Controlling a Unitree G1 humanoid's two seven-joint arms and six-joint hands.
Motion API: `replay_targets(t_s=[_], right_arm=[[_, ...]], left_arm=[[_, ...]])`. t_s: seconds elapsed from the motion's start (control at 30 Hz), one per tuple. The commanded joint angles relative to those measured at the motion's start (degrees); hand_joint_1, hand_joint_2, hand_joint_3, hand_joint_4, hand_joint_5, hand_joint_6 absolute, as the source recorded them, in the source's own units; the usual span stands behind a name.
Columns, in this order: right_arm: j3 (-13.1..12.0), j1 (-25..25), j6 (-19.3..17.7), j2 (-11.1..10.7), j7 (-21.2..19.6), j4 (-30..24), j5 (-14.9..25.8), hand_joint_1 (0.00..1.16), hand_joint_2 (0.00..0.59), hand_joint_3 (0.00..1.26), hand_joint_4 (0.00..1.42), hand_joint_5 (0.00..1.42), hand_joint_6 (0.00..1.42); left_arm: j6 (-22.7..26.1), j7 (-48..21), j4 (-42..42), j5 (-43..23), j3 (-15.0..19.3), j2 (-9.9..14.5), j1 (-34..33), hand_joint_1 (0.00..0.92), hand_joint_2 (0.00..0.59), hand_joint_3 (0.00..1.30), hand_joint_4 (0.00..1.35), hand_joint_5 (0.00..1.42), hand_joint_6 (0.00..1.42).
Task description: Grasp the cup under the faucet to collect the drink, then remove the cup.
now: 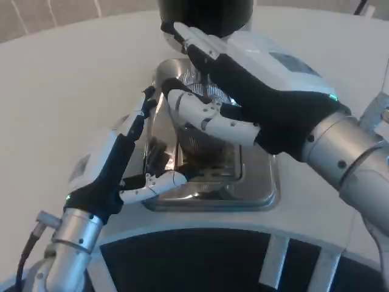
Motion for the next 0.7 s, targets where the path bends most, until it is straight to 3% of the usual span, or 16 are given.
replay_targets(t_s=[0.03, 0.43, 0.7], right_arm=[[1.4, 1.1, -2.2, 0.7, 2.2, -0.7, 1.2, 0.0, 0.516, 0.0, 0.0, 0.0, 0.0], [0.0, 2.0, -3.0, 1.3, 0.9, -0.3, 0.7, 0.0, 0.518, 0.0, 0.0, 0.0, 0.0], [-3.2, 5.0, -5.0, 2.9, -3.3, -2.0, -1.6, 0.0, 0.525, 0.0, 0.0, 0.0, 0.0]], left_arm=[[0.9, 1.5, 3.7, 0.8, -1.0, -0.6, -2.2, 0.34, 0.041, 0.0, 0.0, 0.11, 0.05], [0.2, 2.5, 8.9, 0.7, -1.9, -0.9, -5.5, 0.356, 0.04, 0.0, 0.0, 0.12, 0.07], [-0.6, 2.1, 10.6, 0.4, -1.9, -0.6, -6.1, 0.351, 0.043, 0.0, 0.0, 0.12, 0.08]])
